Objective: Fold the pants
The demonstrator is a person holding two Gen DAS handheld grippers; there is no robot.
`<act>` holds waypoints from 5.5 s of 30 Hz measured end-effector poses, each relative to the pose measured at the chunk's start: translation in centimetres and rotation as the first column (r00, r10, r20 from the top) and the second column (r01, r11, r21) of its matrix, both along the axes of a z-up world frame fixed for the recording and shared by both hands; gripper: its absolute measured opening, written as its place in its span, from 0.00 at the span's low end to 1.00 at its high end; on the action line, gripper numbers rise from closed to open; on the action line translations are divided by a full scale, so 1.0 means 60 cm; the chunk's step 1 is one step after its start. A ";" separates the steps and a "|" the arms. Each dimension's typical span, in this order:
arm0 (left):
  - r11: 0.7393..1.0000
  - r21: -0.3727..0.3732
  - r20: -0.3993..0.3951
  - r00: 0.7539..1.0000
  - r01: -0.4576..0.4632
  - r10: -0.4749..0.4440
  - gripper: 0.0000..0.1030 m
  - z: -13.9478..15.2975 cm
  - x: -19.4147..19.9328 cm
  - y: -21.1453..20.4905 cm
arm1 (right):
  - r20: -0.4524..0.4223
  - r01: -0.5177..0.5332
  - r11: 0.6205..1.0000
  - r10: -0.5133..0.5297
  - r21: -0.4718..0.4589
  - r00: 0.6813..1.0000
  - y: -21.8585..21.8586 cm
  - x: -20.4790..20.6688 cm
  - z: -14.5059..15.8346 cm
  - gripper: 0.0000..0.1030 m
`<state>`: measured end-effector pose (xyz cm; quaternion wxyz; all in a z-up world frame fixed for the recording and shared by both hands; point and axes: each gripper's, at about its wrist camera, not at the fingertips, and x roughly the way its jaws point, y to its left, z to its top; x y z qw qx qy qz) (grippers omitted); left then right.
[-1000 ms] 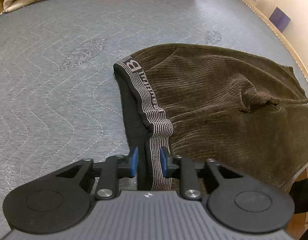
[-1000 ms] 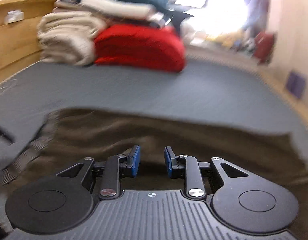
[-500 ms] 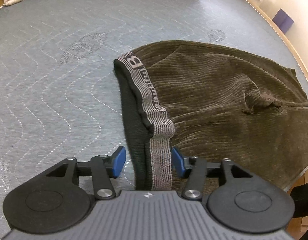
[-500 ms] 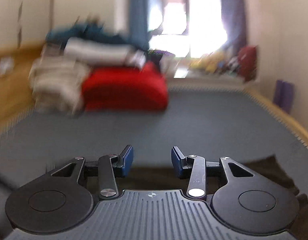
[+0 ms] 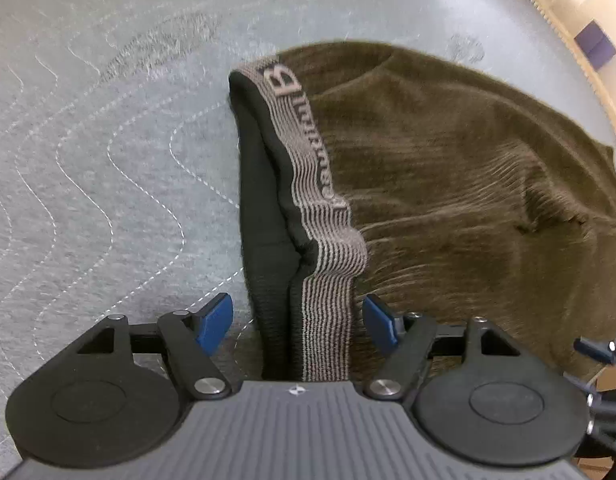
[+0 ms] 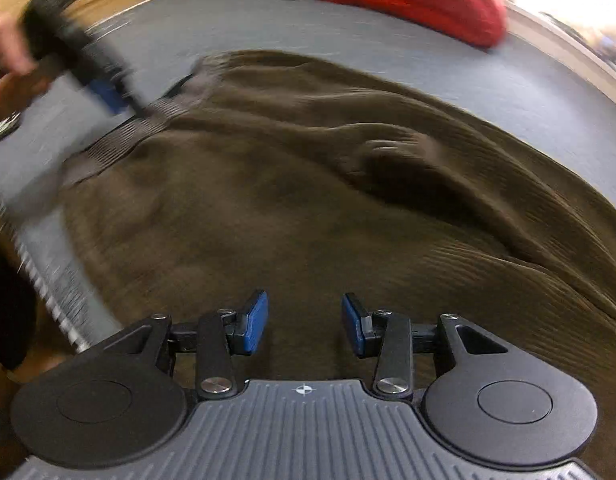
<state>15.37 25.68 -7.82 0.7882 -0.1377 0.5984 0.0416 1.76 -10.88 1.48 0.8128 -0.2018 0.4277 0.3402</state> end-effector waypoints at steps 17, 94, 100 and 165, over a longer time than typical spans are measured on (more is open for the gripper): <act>0.995 -0.102 0.006 1.000 -0.011 0.012 0.18 -0.011 -0.014 0.016 | -0.008 -0.293 0.954 0.294 -0.064 0.956 0.054 -0.073 -0.030 0.42; 0.999 0.049 0.277 0.961 -0.015 0.000 0.52 0.120 0.024 -0.052 | 0.138 0.048 0.974 -0.080 0.221 0.987 -0.057 0.013 0.124 0.41; 0.995 0.100 0.454 0.890 0.000 -0.045 0.64 0.155 0.018 -0.084 | 0.237 0.272 0.879 -0.382 0.392 0.893 -0.174 0.096 0.259 0.51; 0.950 0.300 0.324 0.927 0.091 -0.191 0.08 0.051 0.221 -0.073 | 0.025 0.739 0.632 -0.763 0.235 0.645 -0.392 0.295 0.146 0.55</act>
